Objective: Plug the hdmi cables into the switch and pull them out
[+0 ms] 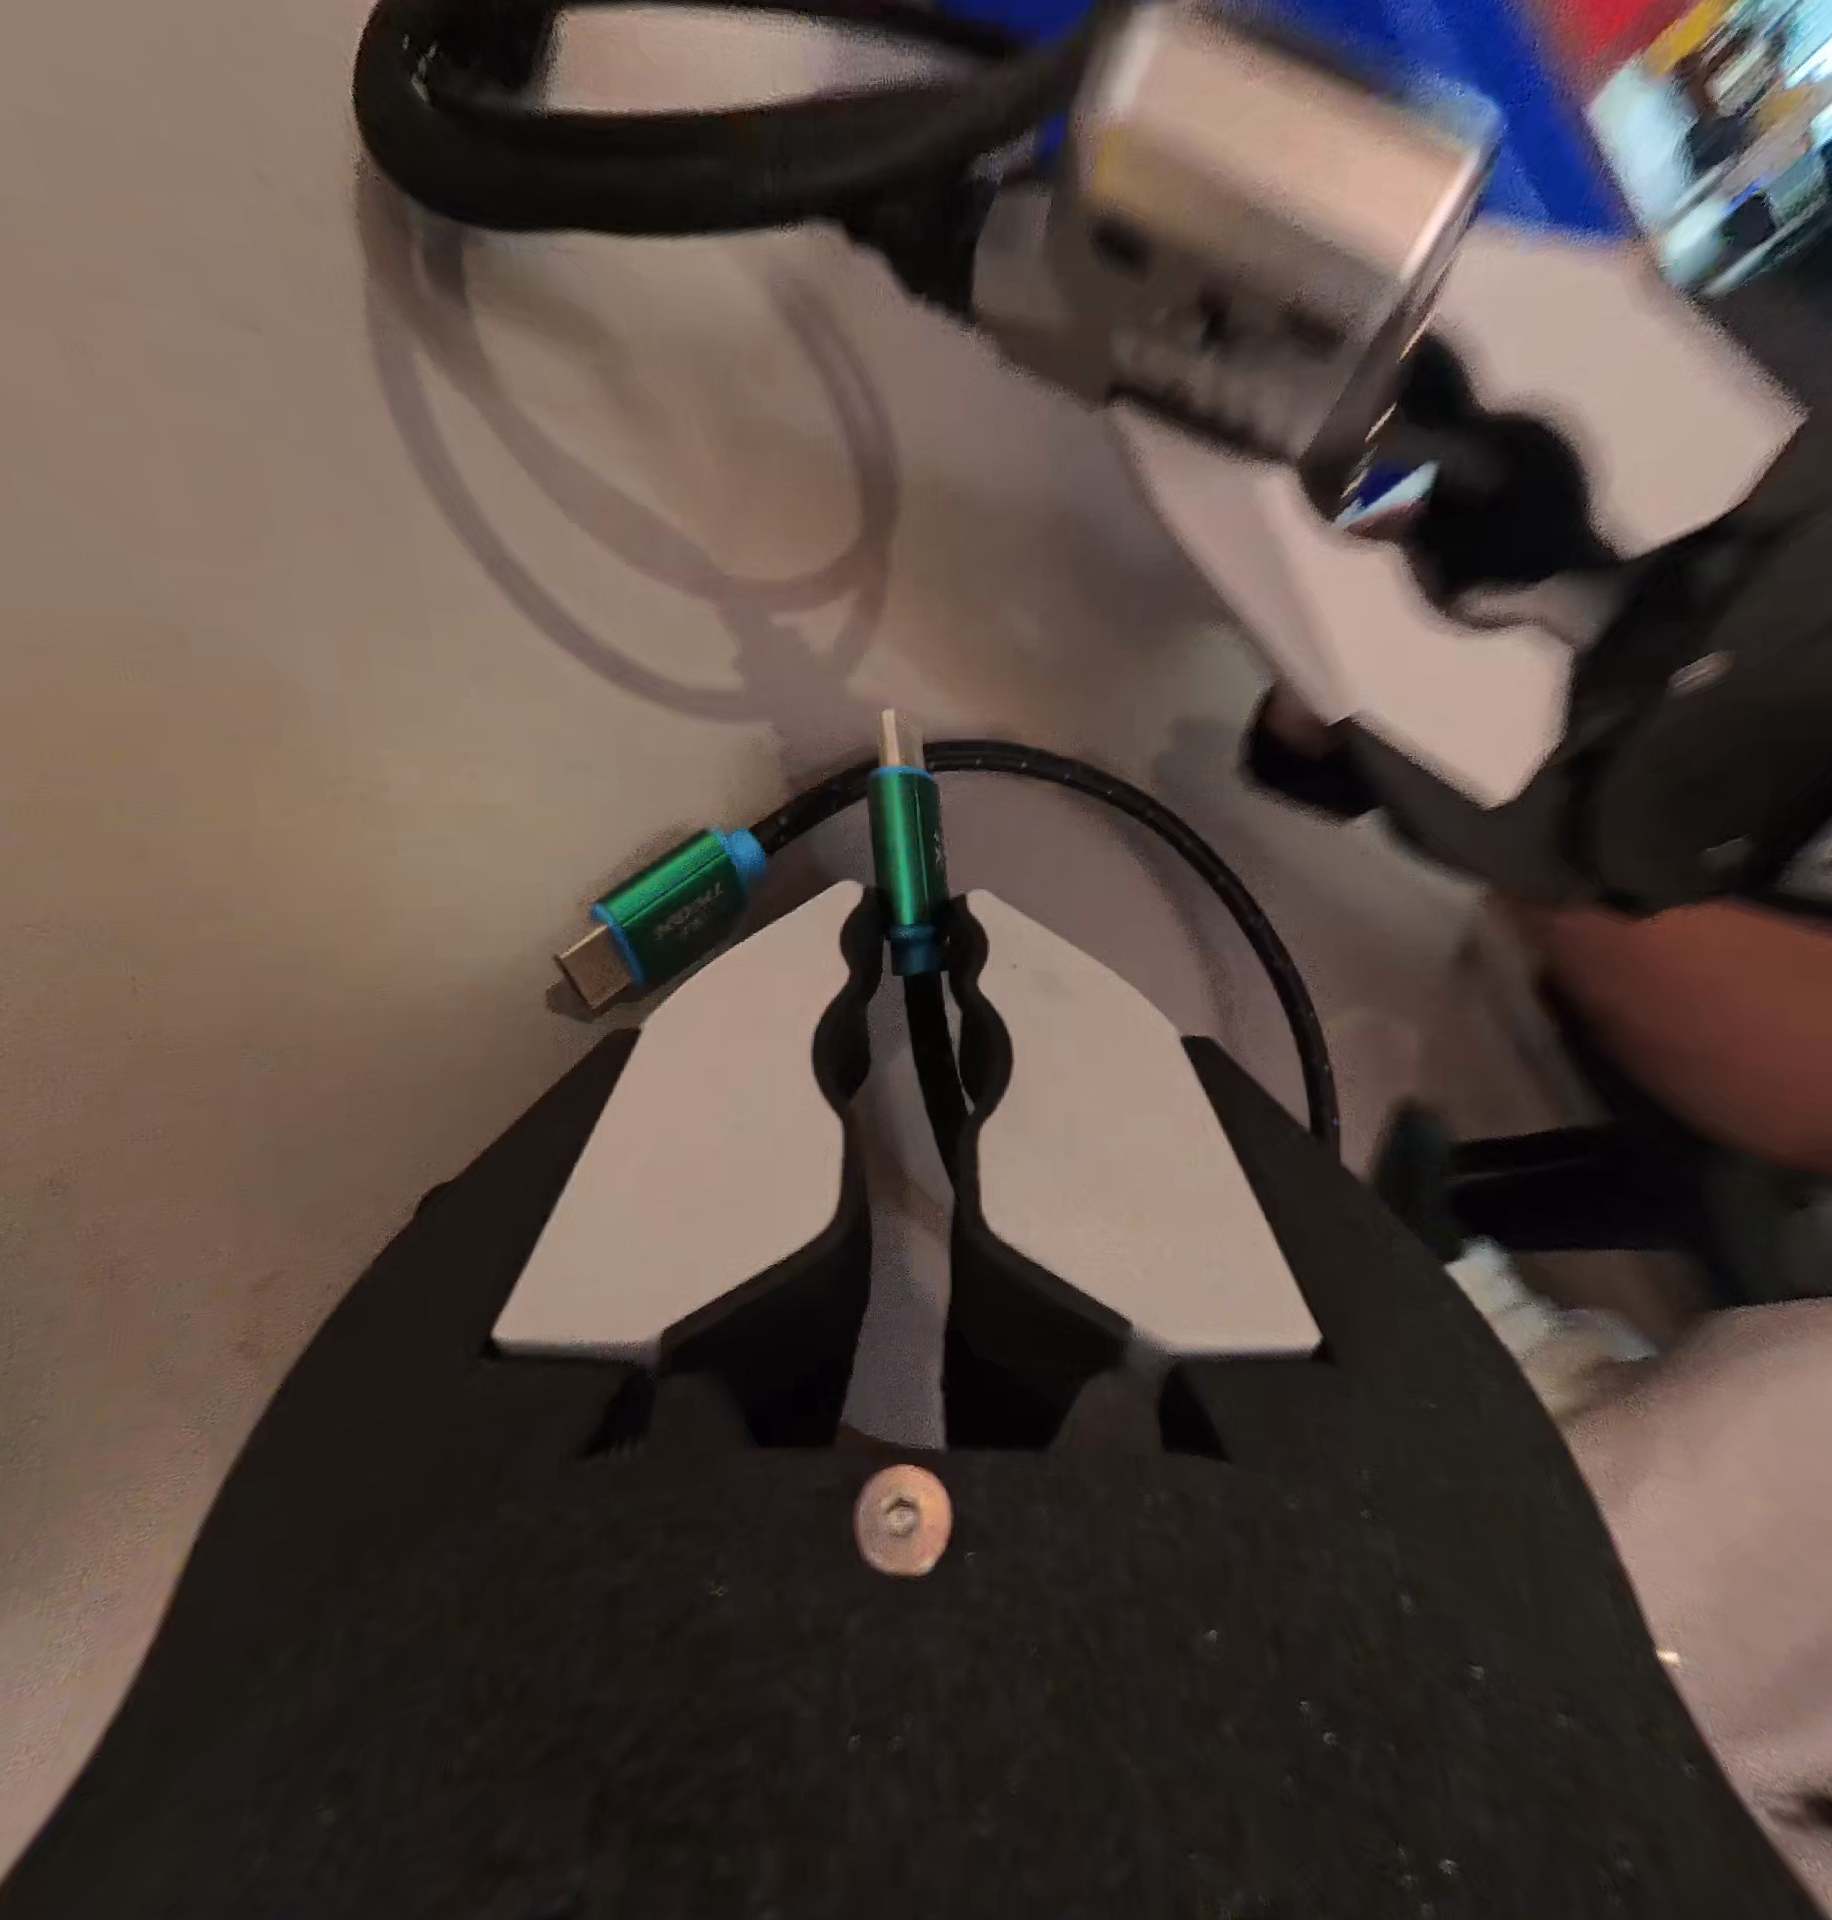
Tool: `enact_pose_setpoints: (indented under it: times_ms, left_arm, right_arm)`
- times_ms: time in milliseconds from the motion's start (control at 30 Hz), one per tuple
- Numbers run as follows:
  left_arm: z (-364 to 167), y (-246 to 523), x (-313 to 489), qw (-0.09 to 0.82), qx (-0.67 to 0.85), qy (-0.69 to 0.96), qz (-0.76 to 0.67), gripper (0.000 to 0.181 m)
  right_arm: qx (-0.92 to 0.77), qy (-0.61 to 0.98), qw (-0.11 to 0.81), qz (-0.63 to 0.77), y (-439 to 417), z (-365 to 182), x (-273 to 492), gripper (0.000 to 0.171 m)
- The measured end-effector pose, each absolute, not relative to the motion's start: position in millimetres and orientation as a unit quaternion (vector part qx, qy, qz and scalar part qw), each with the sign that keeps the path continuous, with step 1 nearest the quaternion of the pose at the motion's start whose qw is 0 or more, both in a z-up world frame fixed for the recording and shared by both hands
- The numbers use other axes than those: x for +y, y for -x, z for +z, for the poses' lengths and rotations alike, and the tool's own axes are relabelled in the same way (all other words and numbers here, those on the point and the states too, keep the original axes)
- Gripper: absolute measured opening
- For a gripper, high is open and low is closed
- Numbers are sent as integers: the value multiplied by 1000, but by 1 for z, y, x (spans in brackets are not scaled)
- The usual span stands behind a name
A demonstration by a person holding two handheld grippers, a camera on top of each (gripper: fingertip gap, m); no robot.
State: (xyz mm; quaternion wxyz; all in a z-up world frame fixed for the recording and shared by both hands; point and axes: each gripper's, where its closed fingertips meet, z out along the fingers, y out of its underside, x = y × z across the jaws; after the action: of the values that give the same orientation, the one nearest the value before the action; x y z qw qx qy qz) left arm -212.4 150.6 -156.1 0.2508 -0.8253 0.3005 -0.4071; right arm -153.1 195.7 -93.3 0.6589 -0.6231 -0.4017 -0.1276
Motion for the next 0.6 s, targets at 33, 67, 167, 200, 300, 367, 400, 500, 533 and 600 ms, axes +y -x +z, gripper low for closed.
enact_pose_setpoints:
  times_ms: [33,67,167,200,300,367,400,500,533,600]
  left_arm:
    - [-145,209,149,247,280,812,-448,11]
    - [-133,206,146,239,259,798,-489,11]
    - [-111,204,143,215,202,773,-562,11]
    - [-107,204,142,210,185,771,-573,10]
    - [-100,203,143,219,151,767,-584,10]
    - [-98,203,144,234,140,770,-577,11]
    - [-96,203,144,239,134,767,-581,11]
    - [-90,202,143,243,98,748,-610,10]
    - [-88,202,142,244,91,741,-619,10]
    - [-87,198,139,237,82,731,-634,10]
  right_arm:
    - [-409,614,659,-144,152,-92,195,20]
    - [-415,607,659,-160,152,-91,195,20]
    - [-425,595,652,-201,152,-89,196,20]
    - [-429,588,649,-222,152,-87,196,20]
    - [-452,563,635,-276,158,-87,194,20]
    - [-454,559,629,-292,161,-90,194,20]
    - [-447,561,630,-296,160,-89,194,20]
    - [-433,572,623,-313,156,-89,198,20]
    - [-434,570,620,-319,155,-90,199,20]
    - [-445,558,617,-331,157,-93,199,20]
